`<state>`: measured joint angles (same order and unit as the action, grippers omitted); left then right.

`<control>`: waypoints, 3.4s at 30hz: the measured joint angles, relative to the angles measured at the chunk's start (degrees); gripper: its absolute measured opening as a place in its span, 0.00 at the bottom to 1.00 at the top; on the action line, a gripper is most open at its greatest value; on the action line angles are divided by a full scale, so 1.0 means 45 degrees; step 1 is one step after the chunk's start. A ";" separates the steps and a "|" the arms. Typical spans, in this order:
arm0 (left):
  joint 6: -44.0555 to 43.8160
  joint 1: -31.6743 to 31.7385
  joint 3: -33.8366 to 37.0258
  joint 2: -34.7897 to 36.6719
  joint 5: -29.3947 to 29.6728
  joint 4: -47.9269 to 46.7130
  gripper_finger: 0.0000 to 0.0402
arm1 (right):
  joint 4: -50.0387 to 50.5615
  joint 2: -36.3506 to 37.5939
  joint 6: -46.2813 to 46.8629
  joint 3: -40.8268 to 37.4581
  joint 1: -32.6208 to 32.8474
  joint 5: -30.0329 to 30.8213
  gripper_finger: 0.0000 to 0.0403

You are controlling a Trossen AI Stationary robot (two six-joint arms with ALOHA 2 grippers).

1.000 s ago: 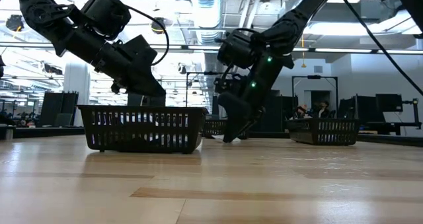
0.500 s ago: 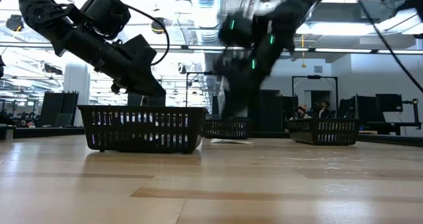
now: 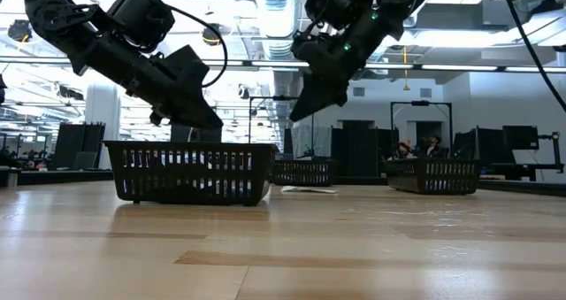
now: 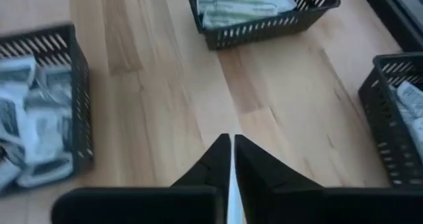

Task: Pick & Place First Aid Supplies
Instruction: Put the green bandage into the left black bin

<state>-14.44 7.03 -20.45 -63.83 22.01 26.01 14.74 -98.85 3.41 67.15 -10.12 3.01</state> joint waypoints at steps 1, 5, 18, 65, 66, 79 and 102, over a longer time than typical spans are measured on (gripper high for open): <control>0.0000 0.0000 0.0000 0.0000 0.0003 0.0028 0.24 | 0.0135 0.0000 -0.0180 0.0007 -0.0002 0.0005 0.05; 0.0000 0.0000 0.0000 0.0000 0.0001 0.0040 0.24 | 0.0209 -0.0329 -0.0415 0.0011 0.0135 0.0003 0.13; -0.0002 -0.0001 0.0000 0.0000 -0.0002 0.0009 0.24 | 0.0769 -0.2765 -0.0425 0.0008 0.0581 0.0655 0.44; 0.3458 -0.0097 0.0010 0.0010 -0.5659 0.4095 0.24 | -0.2168 0.0782 0.1756 0.0420 -0.1156 -0.8142 0.00; 0.3762 -0.0097 0.0010 0.0010 -0.5660 0.4283 0.24 | -0.2108 0.0778 0.1813 0.0420 -0.1187 -0.8392 0.00; 0.5195 -0.0129 0.0009 0.0010 -0.5660 0.4809 0.35 | -0.2101 0.0042 0.1943 0.0431 -0.0755 -0.8770 0.00; 0.5586 -0.0573 -0.0005 0.0005 -0.6527 0.5357 0.22 | -0.2443 0.0024 0.1921 0.0420 -0.0682 -0.8817 0.00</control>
<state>10.70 4.45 -20.47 -63.81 -7.36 50.12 3.75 -98.74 12.05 69.04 -13.19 -36.67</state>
